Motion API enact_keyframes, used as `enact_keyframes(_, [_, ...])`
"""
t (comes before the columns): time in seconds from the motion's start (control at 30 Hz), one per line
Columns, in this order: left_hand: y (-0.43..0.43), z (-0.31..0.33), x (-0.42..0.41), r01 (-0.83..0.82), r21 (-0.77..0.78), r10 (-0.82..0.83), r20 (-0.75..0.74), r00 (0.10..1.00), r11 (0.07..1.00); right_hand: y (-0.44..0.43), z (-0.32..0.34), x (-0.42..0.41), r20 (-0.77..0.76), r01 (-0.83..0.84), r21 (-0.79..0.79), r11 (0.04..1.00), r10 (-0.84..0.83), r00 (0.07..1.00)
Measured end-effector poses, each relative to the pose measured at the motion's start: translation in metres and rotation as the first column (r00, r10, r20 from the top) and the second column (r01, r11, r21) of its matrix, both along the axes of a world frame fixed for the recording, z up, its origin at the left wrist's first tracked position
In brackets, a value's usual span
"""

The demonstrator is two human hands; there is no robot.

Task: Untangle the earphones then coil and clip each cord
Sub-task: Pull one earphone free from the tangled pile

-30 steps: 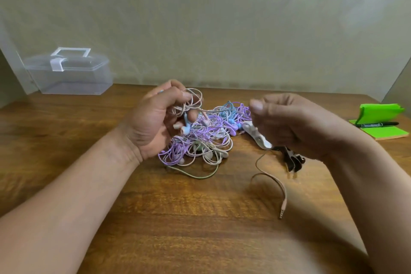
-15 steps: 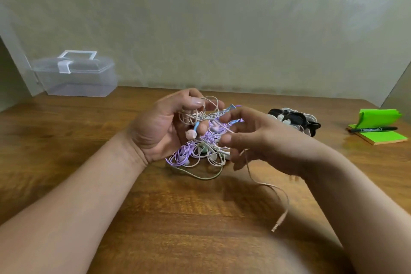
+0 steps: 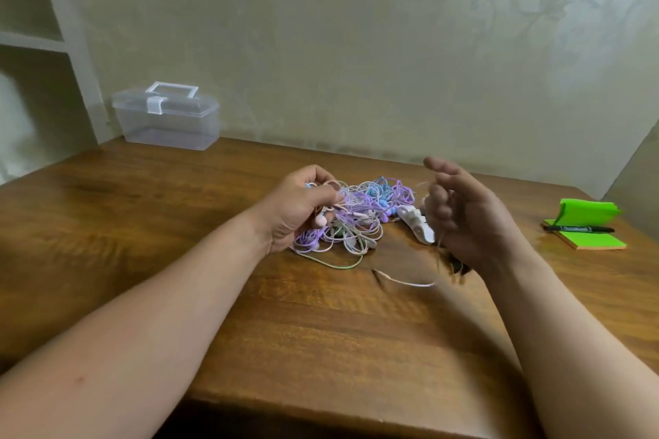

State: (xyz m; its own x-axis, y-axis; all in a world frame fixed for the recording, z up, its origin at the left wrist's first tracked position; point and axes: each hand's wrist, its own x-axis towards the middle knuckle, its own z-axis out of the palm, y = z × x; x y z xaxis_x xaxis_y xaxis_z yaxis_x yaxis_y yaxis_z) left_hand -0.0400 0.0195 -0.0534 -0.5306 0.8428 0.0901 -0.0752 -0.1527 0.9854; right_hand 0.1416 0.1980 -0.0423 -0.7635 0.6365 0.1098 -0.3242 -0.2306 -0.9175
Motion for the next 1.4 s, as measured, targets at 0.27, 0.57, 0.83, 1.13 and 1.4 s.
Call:
enact_keyframes(0.27, [-0.005,0.01,0.004,-0.059,0.129,0.038,0.161,0.986,0.99,-0.003,-0.008,-0.019,0.499,-0.249,0.397,0.883,0.02,0.866])
enact_keyframes(0.57, [-0.005,0.019,0.016,-0.063,0.117,0.041,0.177,0.983,0.991,-0.035,-0.009,-0.03,0.442,-0.319,0.459,0.829,0.098,0.891])
enact_keyframes(0.83, [0.026,0.002,0.004,-0.037,0.318,-0.097,0.393,0.914,0.947,-0.025,-0.025,-0.023,0.257,-0.46,0.289,0.84,0.395,0.882])
enact_keyframes(1.13, [0.04,-0.008,0.007,0.083,0.291,-0.167,0.273,0.947,0.953,-0.006,-0.01,-0.014,0.036,-0.146,0.035,0.989,0.144,0.989])
enact_keyframes(1.4, [0.044,-0.008,0.015,0.042,0.138,-0.028,-0.097,0.995,0.989,0.003,-0.011,-0.005,0.006,0.054,0.086,0.995,-0.054,0.999])
